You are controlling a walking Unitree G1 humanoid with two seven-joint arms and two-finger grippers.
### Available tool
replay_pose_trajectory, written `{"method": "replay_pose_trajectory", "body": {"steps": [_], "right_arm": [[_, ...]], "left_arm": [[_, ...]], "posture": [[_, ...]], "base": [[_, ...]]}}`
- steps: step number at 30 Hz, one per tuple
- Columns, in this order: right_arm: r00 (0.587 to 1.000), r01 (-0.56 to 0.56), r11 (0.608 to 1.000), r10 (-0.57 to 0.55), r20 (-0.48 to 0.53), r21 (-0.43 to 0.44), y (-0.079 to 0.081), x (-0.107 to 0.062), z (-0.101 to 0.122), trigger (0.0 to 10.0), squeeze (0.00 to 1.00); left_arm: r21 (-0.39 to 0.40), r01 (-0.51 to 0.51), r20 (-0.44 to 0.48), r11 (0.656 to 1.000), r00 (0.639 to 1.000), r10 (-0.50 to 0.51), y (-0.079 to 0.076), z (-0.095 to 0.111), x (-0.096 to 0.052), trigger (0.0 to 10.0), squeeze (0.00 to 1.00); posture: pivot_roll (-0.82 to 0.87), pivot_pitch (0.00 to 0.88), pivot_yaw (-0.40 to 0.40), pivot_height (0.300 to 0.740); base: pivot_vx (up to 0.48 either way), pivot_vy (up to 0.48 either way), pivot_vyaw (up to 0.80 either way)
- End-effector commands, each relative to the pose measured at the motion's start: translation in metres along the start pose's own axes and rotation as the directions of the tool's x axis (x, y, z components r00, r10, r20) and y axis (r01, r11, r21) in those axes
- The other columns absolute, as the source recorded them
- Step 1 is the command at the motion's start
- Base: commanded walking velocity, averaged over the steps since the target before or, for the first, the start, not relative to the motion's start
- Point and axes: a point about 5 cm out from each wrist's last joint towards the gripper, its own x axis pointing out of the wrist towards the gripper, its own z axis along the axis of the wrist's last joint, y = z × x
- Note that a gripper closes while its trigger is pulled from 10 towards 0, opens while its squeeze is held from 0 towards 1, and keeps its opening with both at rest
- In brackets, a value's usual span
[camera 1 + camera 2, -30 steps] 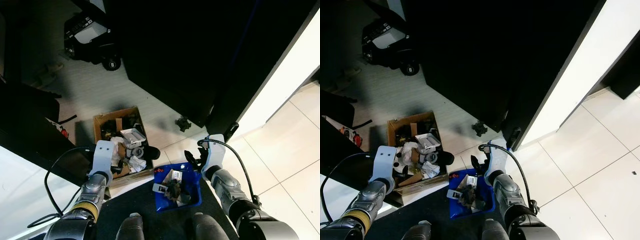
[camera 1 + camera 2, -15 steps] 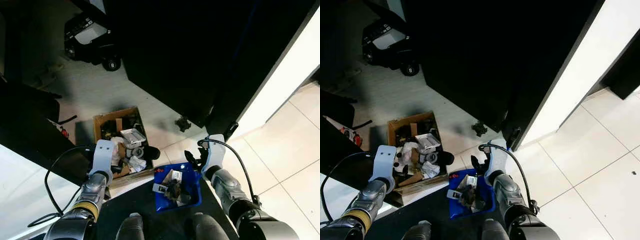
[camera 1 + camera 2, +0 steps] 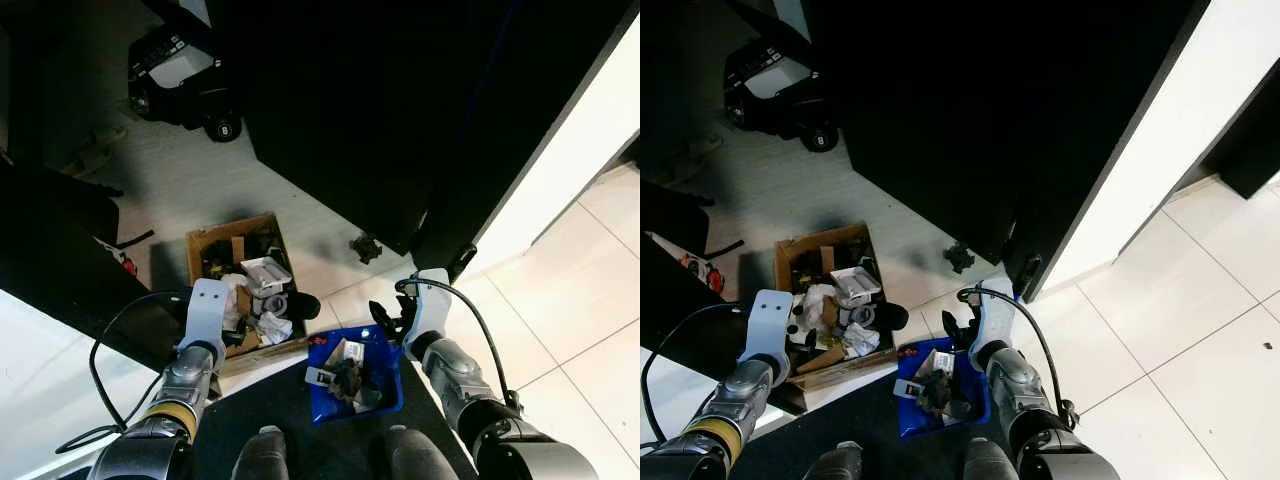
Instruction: Sweep floor
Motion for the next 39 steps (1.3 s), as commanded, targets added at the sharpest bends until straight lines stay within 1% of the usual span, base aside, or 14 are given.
{"method": "replay_pose_trajectory", "body": {"steps": [1, 39], "right_arm": [[1.000, 0.013, 1.000, -0.013, -0.028, 0.013, -0.0020, -0.0024, -0.0063, 10.0, 0.00], [0.999, 0.012, 1.000, -0.012, -0.030, 0.014, -0.0011, -0.0022, -0.0067, 10.0, 0.00]], "left_arm": [[-0.004, 0.003, -0.033, 1.000, 0.999, -0.003, -0.0029, -0.0075, -0.0017, 10.0, 0.00], [-0.003, 0.002, -0.034, 1.000, 0.999, -0.002, -0.0018, -0.0077, -0.0018, 10.0, 0.00]], "posture": [[-0.09, 0.103, 0.007, 0.740], [-0.10, 0.101, 0.009, 0.740]], "base": [[0.000, 0.000, 0.00], [0.000, 0.000, 0.00]]}}
